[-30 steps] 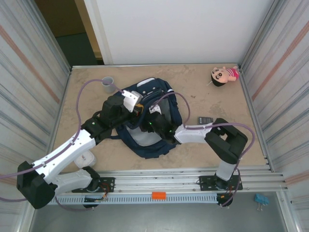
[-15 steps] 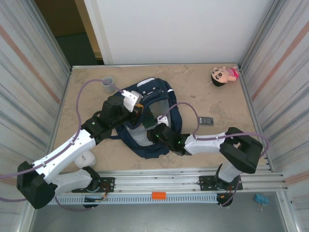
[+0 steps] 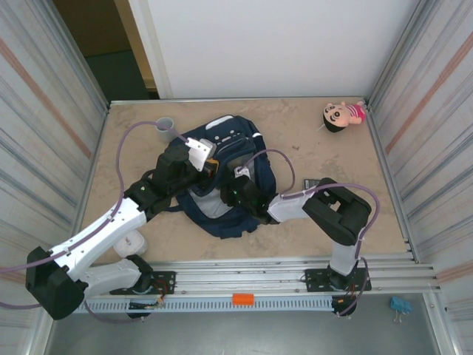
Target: Pack the student bag
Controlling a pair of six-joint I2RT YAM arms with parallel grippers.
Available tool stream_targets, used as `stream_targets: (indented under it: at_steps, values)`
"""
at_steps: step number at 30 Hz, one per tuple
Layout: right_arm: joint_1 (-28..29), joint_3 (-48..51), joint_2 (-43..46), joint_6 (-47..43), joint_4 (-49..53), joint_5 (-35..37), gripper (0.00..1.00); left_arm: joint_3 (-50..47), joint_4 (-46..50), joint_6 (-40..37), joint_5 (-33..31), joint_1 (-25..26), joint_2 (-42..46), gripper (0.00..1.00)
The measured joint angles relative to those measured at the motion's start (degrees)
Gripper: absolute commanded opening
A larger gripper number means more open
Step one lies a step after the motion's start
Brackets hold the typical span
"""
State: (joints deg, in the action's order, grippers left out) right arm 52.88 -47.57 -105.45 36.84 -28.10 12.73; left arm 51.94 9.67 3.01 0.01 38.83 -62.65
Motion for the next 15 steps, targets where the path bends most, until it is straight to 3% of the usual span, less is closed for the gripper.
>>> stream_targets:
  at_steps: [4, 8, 15]
  values:
    - [-0.52, -0.83, -0.44, -1.36, -1.05, -1.29, 0.39, 0.0, 0.35, -0.04, -0.87, -0.24, 0.0, 0.0]
    - [-0.5, 0.9, 1.81, -1.75, -1.27, -2.23, 0.47, -0.02, 0.48, -0.04, -1.4, -0.24, 0.0, 0.0]
    - [-0.37, 10.14, 19.47, -1.7, 5.05, -0.66, 0.59, -2.19, -0.72, 0.17, -1.38, -0.2, 0.0, 0.0]
